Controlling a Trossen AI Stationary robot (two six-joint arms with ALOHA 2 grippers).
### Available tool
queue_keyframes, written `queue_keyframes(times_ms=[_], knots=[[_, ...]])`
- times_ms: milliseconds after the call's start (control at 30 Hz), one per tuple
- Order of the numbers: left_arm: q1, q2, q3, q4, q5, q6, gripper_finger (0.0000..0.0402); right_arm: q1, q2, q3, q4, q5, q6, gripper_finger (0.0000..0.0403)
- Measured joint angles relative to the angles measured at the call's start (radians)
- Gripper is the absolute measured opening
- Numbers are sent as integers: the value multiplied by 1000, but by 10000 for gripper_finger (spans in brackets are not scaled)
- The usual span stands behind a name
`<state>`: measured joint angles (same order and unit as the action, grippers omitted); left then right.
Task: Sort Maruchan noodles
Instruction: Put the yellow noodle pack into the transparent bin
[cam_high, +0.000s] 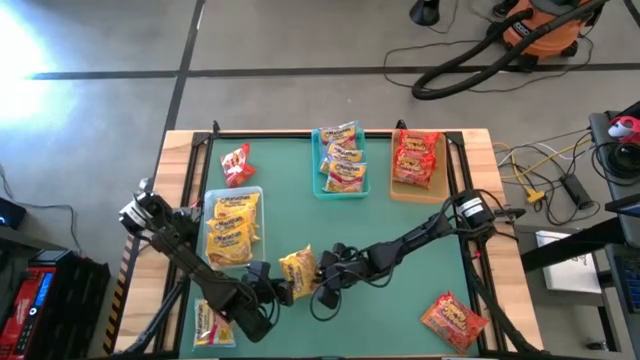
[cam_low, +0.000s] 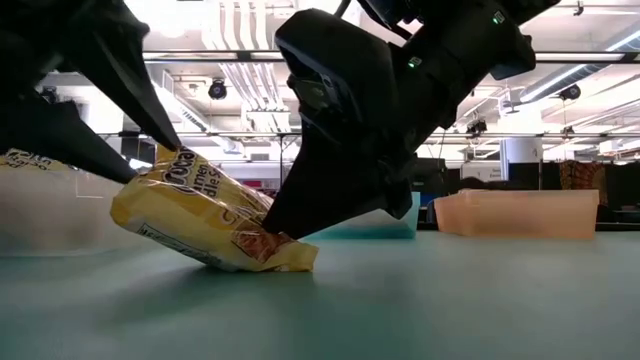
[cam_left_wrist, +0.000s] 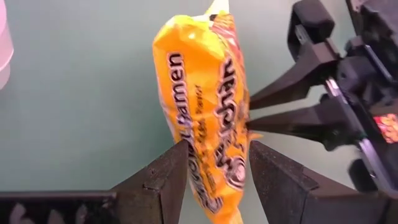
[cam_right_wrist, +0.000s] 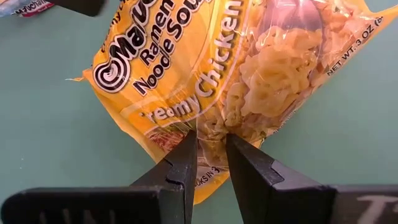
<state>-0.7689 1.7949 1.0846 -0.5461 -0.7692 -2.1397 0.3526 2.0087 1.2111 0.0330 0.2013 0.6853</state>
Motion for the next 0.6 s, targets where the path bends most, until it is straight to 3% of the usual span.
queue_keyframes(times_ms=[600], knots=[[43, 56, -1, 95, 0, 52, 249, 12, 1, -7, -9, -4, -6, 79]])
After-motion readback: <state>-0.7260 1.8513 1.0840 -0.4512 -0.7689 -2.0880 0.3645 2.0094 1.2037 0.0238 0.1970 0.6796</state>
